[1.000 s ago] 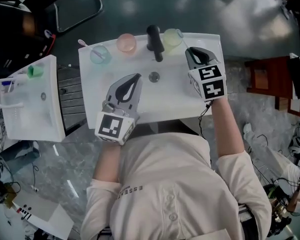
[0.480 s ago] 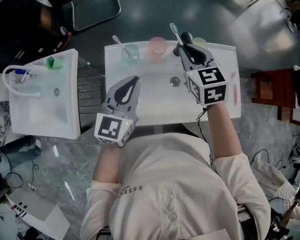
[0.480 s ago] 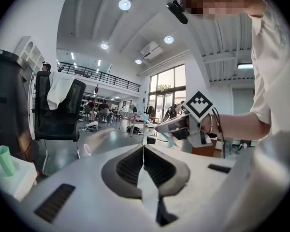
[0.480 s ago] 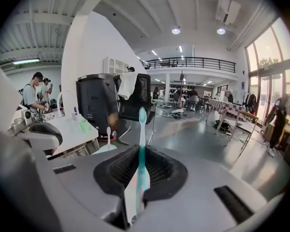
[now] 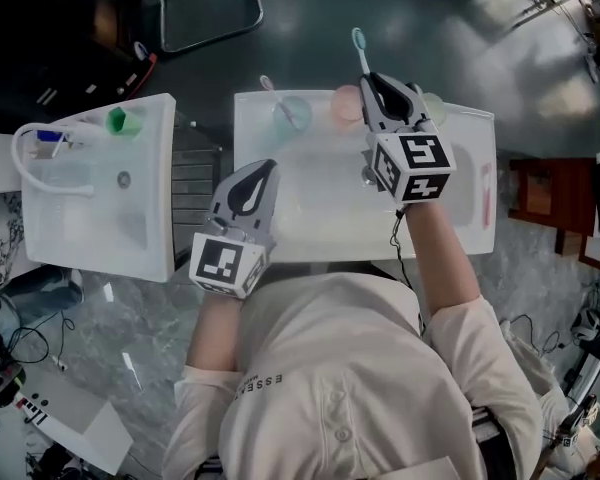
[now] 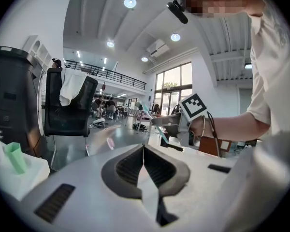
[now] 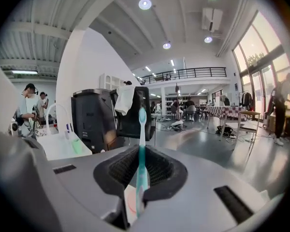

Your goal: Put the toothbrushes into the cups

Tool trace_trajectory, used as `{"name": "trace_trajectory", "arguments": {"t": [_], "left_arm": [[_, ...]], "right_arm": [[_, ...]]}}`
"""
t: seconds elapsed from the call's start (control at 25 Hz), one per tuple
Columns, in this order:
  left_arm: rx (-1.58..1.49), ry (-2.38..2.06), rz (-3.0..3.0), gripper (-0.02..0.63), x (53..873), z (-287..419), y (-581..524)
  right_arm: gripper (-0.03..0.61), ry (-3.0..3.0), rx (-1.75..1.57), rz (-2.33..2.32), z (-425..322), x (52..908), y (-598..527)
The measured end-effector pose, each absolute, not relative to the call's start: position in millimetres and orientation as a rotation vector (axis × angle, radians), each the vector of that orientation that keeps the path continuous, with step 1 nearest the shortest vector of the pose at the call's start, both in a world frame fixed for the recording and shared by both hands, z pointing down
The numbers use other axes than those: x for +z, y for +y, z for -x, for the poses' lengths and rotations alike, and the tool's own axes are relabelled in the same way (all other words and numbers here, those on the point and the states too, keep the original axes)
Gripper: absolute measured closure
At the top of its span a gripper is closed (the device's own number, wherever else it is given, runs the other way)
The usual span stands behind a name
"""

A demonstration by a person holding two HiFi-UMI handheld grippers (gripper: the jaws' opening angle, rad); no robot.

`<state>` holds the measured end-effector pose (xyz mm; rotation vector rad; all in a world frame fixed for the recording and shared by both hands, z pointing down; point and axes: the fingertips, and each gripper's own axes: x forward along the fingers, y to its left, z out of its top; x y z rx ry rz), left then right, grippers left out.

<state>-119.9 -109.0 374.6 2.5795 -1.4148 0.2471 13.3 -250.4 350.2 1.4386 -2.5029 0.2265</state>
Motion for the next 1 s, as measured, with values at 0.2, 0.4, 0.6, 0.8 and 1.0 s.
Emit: {"name": "trace_trajectory", "arguments": {"t": [0.2,0.4,0.6,0.8,1.0], "left_arm": [[0.244,-1.424,-2.544,0.61,382.6,132.1,-118.4],[0.221,-1.417,-2.534,0.609,386.8,134.2,-128.9],[0.23,-1.395,-2.521,0.609,398.2,135.2,-135.5],[0.244,-1.378,-2.492,0.609,413.4,135.9,-133.3],[0.252,-1.367,-2.479,0.609,420.6,136.6,-130.6]], "right_arm": [[0.528,-2.722,0.217,-1.457,2.5,344.1,-269.3],[0.528,-2.764,0.276,-1.485,3.2,359.9,-274.3],[0.528,-2.706,0.288,-1.502,3.1,388.2,-278.2],[0.528,-2.675,0.243,-1.481,5.8,409.1,-277.1],[0.528,-2.629,0.177,-1.431,11.5,420.0,-272.3]]}}
